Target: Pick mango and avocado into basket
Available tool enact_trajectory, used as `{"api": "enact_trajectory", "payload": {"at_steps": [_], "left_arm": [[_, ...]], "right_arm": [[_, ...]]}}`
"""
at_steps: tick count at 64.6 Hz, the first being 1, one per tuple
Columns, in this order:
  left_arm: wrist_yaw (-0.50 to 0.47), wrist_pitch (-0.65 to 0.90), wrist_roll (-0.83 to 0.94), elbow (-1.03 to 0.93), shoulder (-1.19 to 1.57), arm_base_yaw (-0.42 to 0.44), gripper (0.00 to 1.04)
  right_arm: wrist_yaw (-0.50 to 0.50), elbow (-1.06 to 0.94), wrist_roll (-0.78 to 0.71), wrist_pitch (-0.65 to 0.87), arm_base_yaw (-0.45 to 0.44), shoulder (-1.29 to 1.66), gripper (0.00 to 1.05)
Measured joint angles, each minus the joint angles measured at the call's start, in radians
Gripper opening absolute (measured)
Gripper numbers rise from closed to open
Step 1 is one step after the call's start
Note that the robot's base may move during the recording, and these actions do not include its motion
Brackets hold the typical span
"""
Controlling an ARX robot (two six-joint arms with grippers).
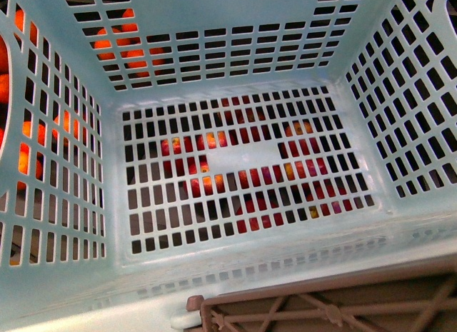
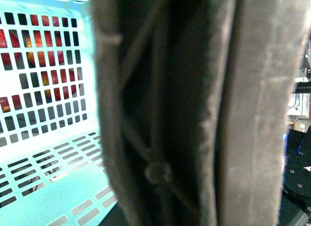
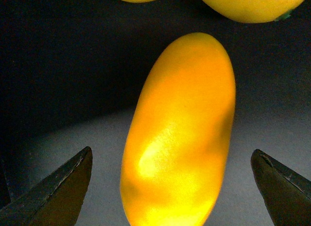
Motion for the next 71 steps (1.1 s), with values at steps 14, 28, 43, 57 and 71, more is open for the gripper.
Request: {"api": "enact_trajectory", "payload": {"at_steps": [14,28,43,57,71], "left_arm": [[-0.001,0.0,0.0,0.0,0.0,0.0,0.13],[-0.001,0.0,0.0,0.0,0.0,0.0,0.13],[0.0,0.0,0.0,0.0,0.0,0.0,0.13],[-0.001,0.0,0.0,0.0,0.0,0.0,0.13],[0.0,0.0,0.0,0.0,0.0,0.0,0.13]], "right_arm": [[0.009,0.099,0.026,-0.036,0.014,0.063,0.96],[0.027,0.133,0.035,-0.057,0.013,0.094,0.93],[0.039,0.137,0.037,-0.074,0.007,0.1,0.66],[-0.012,0.05,0.062,-0.009,-0.01,0.053,0.55],[-0.208,-0.304,0.081,0.177,-0.02,-0.327,0.55]]}}
